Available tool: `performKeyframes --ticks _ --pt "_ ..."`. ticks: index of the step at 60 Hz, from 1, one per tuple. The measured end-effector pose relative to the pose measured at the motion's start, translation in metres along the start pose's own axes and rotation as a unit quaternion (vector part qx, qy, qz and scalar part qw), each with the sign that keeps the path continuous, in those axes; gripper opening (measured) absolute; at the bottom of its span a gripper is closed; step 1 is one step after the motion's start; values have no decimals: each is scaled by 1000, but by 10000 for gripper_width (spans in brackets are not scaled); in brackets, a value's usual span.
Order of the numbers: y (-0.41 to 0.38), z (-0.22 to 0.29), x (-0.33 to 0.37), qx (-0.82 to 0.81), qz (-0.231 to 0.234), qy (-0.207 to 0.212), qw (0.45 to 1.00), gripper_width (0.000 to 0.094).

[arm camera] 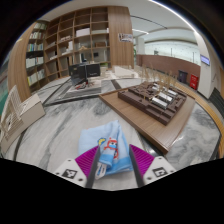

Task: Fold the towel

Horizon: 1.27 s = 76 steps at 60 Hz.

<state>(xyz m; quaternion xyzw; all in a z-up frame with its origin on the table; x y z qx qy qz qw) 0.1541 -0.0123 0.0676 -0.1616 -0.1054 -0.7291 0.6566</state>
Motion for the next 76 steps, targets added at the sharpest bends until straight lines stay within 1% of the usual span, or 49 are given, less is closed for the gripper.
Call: performKeyframes --ticks 1,2,3,6,12,23,28,36,45,50,58,64,71,76 --pt "0 -1 2 2 2 -1 1000 734" --pt "2 -1 3 3 2 -4 1000 801" --pt "3 -2 4 5 3 -5 1000 802" --pt "8 -1 11 5 5 -4 1000 849" --pt "17 4 30 1 3 5 1000 832" --pt "14 9 92 3 31 40 999 832" --pt "6 2 123 3 56 44 997 830" --pt "-6 -9 169 11 82 51 995 829" --pt "-5 -10 196 29 100 62 993 830" --pt "0 -9 203 9 115 61 991 826" --pt "14 -3 211 44 101 85 990 825" --pt "19 -1 214 37 105 86 990 823" --pt "31 -3 211 49 87 86 991 811" --pt "27 -2 211 34 98 88 991 809"
Point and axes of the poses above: the point between the fingertips, and its own axes, seen from behind it with the camera up: y to the right, z up, x backward, against the way the camera looks, the point moved 9 cm from there along x, backward, against the way the camera looks, and after that the axes turned 13 degrees about y, right-handed, at the moved point
